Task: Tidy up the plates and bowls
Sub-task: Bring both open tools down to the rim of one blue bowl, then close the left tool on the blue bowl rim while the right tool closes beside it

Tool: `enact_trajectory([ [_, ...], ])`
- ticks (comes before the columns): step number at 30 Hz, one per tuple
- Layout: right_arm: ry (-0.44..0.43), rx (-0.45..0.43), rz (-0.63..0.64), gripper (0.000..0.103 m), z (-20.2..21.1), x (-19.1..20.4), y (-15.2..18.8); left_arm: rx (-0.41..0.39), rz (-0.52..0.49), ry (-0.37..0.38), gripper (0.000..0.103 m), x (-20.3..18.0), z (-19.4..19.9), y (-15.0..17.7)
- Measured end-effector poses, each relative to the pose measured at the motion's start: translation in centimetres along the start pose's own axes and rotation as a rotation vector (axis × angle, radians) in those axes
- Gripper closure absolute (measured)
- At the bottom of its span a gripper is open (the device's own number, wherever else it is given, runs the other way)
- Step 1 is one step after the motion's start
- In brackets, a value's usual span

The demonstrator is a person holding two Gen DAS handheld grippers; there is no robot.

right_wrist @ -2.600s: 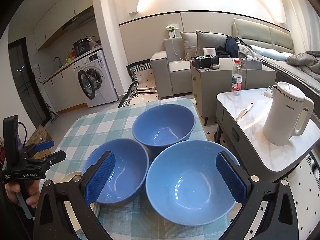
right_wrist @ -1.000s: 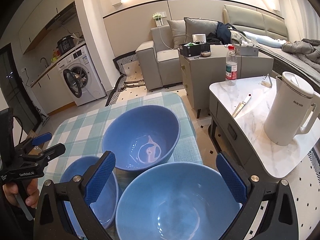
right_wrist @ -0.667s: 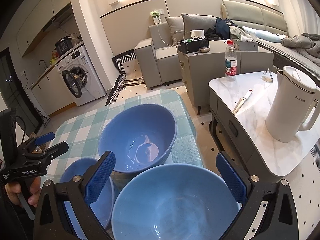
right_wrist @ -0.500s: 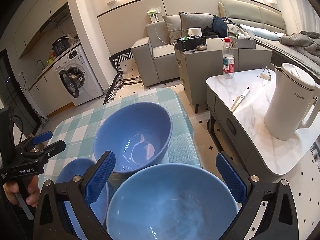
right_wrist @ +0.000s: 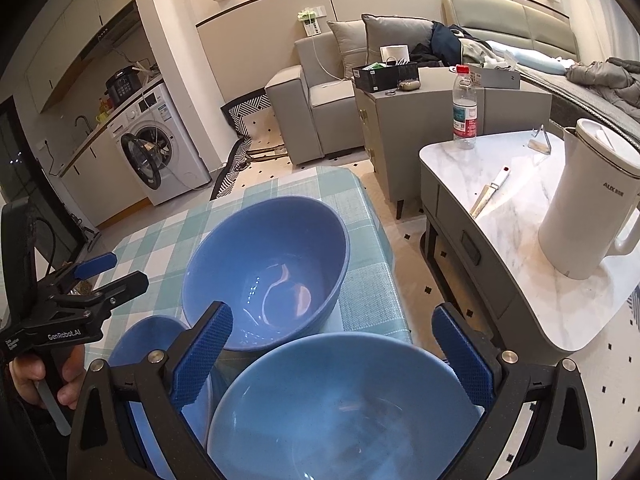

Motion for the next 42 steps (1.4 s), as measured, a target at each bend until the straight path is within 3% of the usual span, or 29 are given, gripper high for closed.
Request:
enact_trajectory([
  [13, -0.056, 0.051, 0.007, 0.031, -1.5, 1.0, 0.8, 0.051, -0.010, 0.017, 0.003, -1.1, -1.8, 0.3],
  [15, -0.060, 0.057, 0.006, 0.031, -1.8, 1.1, 0.9, 0.066, 0.003, 0.032, 0.008, -1.2, -2.2, 0.6],
  [22, -0.065, 0.071, 0.011, 0.032, -2.5, 1.2, 1.0, 0.053, -0.002, 0.049, 0.010, -1.7, -2.5, 0.6],
  [27, -0.074, 0.085, 0.014, 0.039, -3.1, 1.5, 1.2, 0.059, -0.003, 0.056, 0.019, -2.0, -2.9, 0.6],
  [33, -0.082, 0.098, 0.012, 0.050, -3.6, 1.6, 1.4, 0.090, -0.006, 0.076, 0.043, -2.5, -3.7, 1.1],
  [40, -0.087, 0.108, -0.001, 0.058, -4.2, 1.2, 1.6, 0.118, -0.013, 0.085, 0.055, -3.0, -4.4, 1.5],
  [42, -0.087, 0.112, -0.009, 0.060, -4.4, 1.1, 1.6, 0.121, -0.012, 0.088, 0.064, -3.0, -4.5, 1.5],
])
Point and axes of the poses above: each gripper's, at about its wrist camera, not at the fingertips, and z roughly against the way its jaws point, x to its left, y to its underside, the point moved 10 cm from there along -z, roughly the way its jaws point, and after that the axes turned 10 degrees about -x, right-handed, at the moved point
